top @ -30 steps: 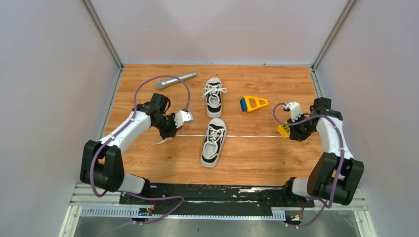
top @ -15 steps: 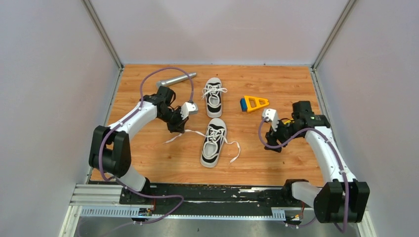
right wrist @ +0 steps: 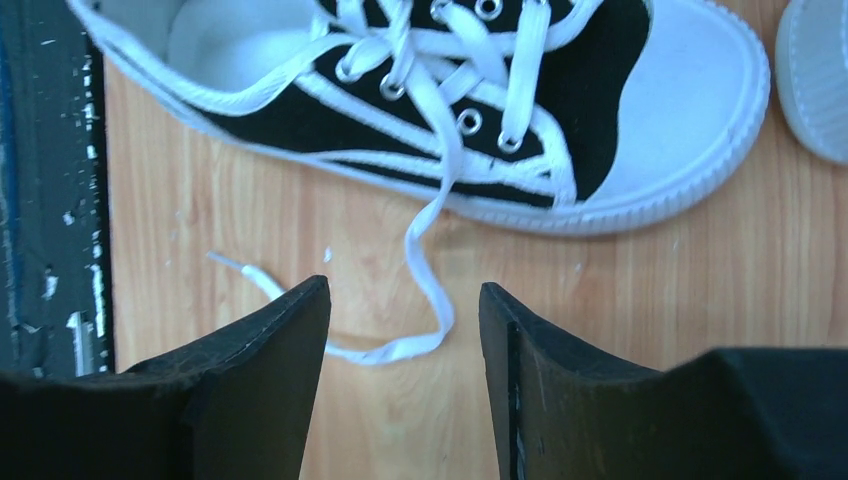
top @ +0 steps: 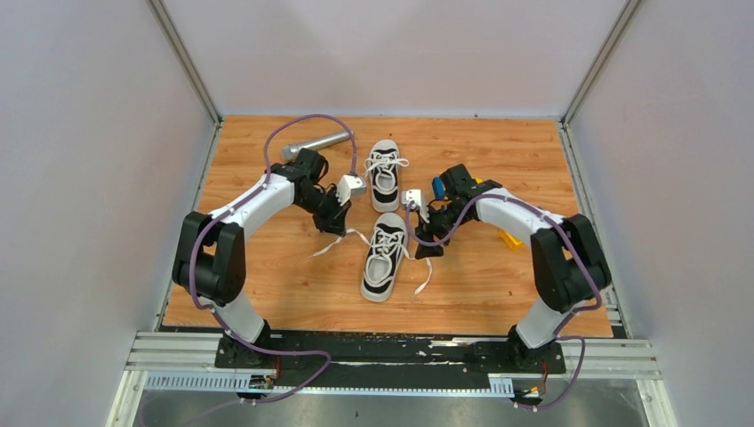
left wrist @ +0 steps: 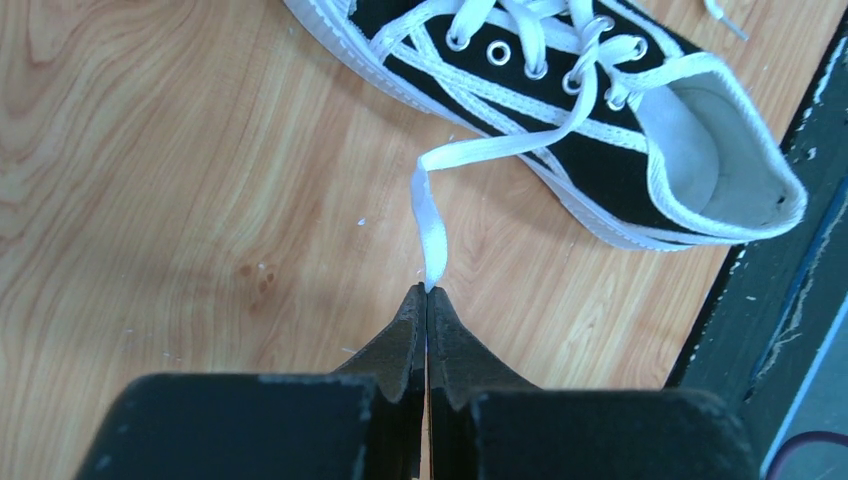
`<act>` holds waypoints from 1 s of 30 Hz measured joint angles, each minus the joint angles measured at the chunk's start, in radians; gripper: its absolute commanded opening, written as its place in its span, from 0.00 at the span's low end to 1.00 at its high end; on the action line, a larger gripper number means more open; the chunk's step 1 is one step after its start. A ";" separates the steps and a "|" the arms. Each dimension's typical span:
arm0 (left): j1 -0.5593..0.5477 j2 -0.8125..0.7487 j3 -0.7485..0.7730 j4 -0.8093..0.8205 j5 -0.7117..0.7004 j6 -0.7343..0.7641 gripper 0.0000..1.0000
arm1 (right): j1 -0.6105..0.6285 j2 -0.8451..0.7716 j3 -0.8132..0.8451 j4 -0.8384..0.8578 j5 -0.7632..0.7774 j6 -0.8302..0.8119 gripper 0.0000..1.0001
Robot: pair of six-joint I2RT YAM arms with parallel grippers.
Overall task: Tie the shoes
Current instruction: Tie the shoelace on the shoe, then wrap the shoelace around the shoelace.
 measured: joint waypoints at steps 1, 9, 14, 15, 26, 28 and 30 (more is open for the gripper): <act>0.000 0.000 0.002 0.000 0.008 -0.010 0.00 | 0.011 0.034 0.017 0.014 0.000 0.000 0.59; 0.000 0.028 0.015 0.003 0.036 -0.100 0.00 | 0.093 0.148 0.039 0.096 0.063 -0.016 0.51; 0.000 0.051 0.037 0.000 0.032 -0.121 0.00 | 0.127 0.159 0.003 0.164 0.140 -0.006 0.27; 0.000 0.053 0.041 -0.001 0.032 -0.122 0.00 | 0.130 0.159 -0.005 0.175 0.161 0.001 0.22; 0.050 0.055 0.043 -0.040 -0.026 -0.128 0.00 | 0.071 0.032 -0.056 0.171 0.297 0.085 0.00; 0.080 0.055 0.035 -0.041 -0.060 -0.138 0.00 | 0.053 -0.003 -0.056 0.151 0.301 0.095 0.00; 0.112 0.054 0.019 -0.042 -0.093 -0.142 0.00 | 0.040 -0.040 -0.067 0.134 0.302 0.099 0.00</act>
